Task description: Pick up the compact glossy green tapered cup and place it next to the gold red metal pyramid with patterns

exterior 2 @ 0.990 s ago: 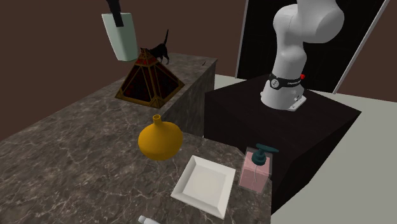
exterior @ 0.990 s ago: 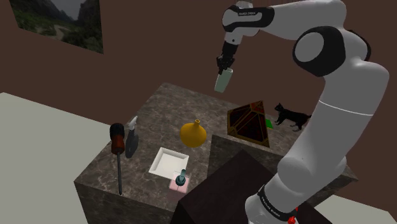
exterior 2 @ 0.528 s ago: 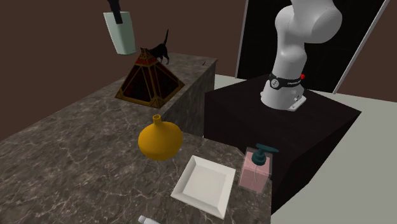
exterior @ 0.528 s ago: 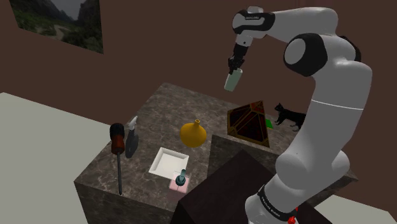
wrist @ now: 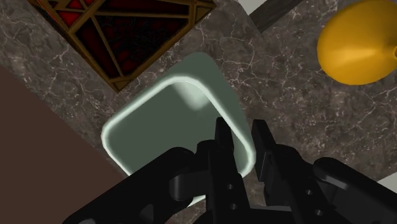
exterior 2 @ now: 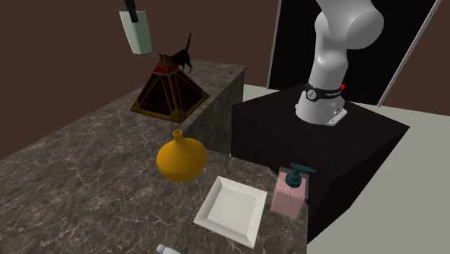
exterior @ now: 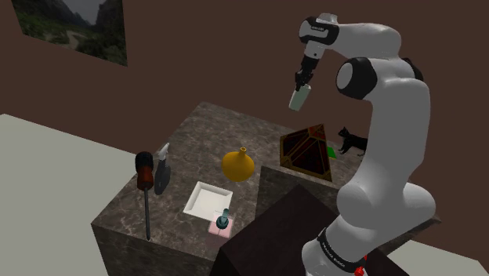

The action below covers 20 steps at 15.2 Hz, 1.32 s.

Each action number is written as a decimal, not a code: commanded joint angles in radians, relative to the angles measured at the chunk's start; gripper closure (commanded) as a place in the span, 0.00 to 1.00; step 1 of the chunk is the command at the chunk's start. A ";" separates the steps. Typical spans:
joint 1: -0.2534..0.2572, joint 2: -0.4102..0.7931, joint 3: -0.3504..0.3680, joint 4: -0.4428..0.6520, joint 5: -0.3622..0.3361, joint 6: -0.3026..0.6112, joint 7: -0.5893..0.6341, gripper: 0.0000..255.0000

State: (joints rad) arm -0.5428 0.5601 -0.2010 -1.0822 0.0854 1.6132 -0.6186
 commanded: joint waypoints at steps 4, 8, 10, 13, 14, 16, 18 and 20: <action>-0.013 0.018 -0.002 -0.019 0.004 0.037 -0.017 1.00; -0.007 0.009 -0.002 -0.087 0.003 0.096 -0.018 1.00; -0.005 0.008 -0.001 -0.117 0.003 0.124 -0.018 1.00; -0.003 0.008 -0.001 -0.157 0.004 0.164 -0.019 1.00; -0.002 0.008 0.000 -0.170 0.004 0.177 -0.019 1.00; -0.001 0.010 0.000 -0.193 0.005 0.203 -0.020 1.00; 0.000 0.013 0.001 -0.215 0.005 0.228 -0.020 1.00; 0.001 0.018 0.001 -0.236 0.006 0.253 -0.021 1.00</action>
State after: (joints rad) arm -0.5434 0.5782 -0.2000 -1.3046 0.0917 1.8519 -0.6401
